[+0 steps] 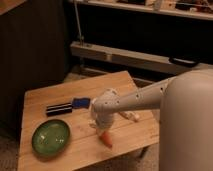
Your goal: Drag the pepper across the table
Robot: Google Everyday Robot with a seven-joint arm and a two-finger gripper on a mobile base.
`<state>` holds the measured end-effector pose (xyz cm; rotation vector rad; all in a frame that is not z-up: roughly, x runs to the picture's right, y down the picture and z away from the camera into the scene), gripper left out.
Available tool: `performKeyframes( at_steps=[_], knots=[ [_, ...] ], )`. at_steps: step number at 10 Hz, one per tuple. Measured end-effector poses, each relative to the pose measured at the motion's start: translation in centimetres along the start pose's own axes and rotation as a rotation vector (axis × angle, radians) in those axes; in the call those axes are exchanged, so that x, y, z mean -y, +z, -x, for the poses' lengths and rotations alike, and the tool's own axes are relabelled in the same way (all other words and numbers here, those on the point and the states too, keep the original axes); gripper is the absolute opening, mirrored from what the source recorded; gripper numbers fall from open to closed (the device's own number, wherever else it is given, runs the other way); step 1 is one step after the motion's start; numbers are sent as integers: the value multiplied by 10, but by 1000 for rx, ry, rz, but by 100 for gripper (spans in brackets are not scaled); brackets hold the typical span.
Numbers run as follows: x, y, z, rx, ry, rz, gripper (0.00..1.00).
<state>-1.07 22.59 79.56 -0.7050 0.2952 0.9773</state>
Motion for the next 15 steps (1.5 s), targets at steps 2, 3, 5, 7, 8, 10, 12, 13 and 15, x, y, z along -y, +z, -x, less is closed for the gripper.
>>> performKeyframes(
  at_steps=[2, 3, 5, 7, 8, 10, 12, 13, 15],
  knots=[
    [7, -1, -9, -3, 27, -5, 0],
    [10, -2, -12, -4, 39, -7, 0],
    [17, -2, -18, -7, 61, -12, 0],
    [20, -2, -22, -15, 76, -17, 0],
    [25, -2, -26, -21, 88, -24, 0],
    [32, -3, -35, -25, 114, -35, 0],
    [38, -6, -42, -21, 135, -42, 0],
    [41, -7, -44, -18, 145, -42, 0],
    [48, -6, -49, -18, 172, -41, 0]
  ],
)
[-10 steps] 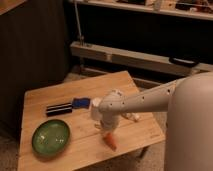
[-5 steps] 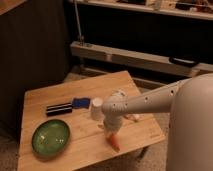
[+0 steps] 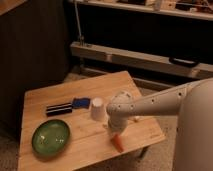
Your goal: Drag the pepper across the table
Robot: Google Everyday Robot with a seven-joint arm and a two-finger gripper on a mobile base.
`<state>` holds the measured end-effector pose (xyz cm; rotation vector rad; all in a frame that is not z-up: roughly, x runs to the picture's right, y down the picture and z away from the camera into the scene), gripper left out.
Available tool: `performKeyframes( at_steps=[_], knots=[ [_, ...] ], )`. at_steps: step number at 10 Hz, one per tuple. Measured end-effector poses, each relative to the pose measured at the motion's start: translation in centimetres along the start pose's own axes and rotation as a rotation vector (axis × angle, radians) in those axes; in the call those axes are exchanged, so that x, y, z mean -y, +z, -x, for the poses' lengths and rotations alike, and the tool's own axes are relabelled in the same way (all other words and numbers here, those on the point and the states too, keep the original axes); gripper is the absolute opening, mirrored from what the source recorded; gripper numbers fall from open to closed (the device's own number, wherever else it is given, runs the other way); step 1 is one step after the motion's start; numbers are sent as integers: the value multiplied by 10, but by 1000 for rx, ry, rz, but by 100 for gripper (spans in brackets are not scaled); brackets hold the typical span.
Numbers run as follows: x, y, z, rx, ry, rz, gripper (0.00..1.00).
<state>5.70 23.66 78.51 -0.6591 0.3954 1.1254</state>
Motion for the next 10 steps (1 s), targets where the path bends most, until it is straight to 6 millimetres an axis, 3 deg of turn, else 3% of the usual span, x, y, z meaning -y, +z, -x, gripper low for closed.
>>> performKeyframes(
  at_steps=[10],
  knots=[
    [27, 2, -12, 10, 124, 6, 0]
  ],
)
